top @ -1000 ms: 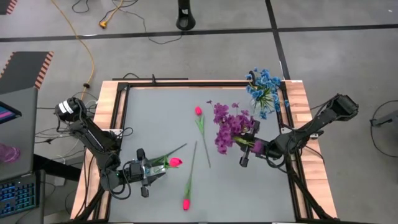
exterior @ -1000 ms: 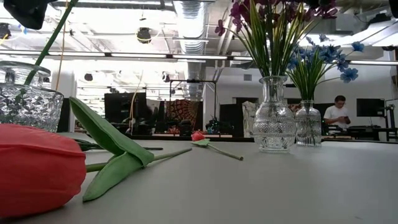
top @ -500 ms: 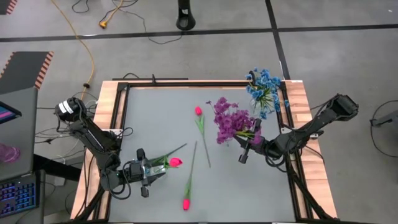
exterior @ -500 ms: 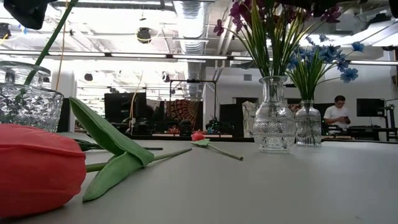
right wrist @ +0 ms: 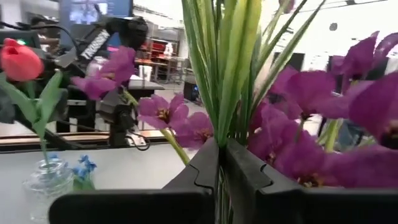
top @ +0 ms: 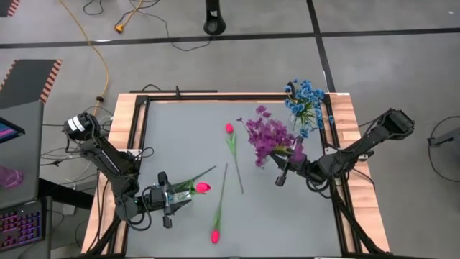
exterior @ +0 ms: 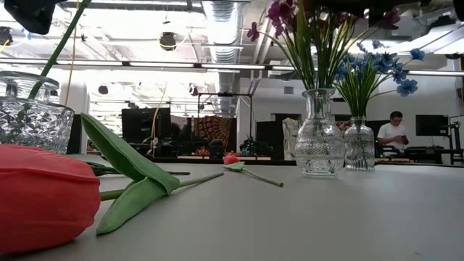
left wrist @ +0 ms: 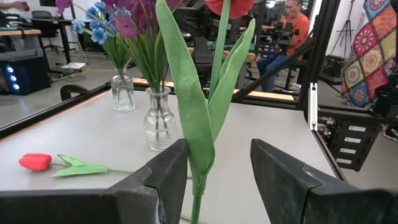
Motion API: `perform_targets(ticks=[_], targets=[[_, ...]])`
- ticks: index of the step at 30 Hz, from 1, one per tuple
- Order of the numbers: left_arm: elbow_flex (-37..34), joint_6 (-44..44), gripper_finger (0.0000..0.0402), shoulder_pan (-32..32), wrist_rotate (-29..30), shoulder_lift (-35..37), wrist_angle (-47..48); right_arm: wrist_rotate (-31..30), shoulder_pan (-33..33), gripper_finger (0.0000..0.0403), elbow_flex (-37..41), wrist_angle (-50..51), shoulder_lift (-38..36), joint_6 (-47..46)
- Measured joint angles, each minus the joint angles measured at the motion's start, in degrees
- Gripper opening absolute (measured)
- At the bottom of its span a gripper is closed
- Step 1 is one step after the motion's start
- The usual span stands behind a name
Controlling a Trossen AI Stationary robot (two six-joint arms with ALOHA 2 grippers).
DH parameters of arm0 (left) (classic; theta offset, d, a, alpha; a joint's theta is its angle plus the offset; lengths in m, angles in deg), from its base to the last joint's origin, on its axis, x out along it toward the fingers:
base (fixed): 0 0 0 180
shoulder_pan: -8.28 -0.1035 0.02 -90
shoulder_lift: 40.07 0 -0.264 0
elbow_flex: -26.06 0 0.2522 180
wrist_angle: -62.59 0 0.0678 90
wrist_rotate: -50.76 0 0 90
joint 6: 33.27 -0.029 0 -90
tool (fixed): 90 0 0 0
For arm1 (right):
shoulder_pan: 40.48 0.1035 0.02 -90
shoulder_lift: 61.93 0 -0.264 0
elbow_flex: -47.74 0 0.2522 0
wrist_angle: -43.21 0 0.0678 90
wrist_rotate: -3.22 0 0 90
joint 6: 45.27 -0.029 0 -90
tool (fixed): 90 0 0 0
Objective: Sort flowers into vase by color
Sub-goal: Put the violet flowers into the middle transparent vase
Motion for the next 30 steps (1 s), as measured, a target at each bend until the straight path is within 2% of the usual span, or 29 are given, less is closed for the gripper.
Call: perform_targets(ticks=[6,17,20,24,30], targets=[[0.0,0.0,0.0164,0.0,0.0,0.0,0.0,0.0,0.0,0.0078,0.0,0.0,0.0,-0.2],[0.0,0.0,0.0164,0.0,0.0,0.0,0.0,-0.4,2.2,0.0173,0.0,1.8,0.0,-3.6],[0.0,0.0,0.0164,0.0,0.0,0.0,0.0,-4.0,4.3,0.0183,0.0,2.9,0.0,-0.9],[0.0,0.0,0.0164,0.0,0.0,0.0,0.0,-12.4,7.4,0.0185,0.0,3.2,-0.1,2.0],[0.0,0.0,0.0164,0.0,0.0,0.0,0.0,-21.6,10.9,0.0183,0.0,3.2,-0.1,2.3]])
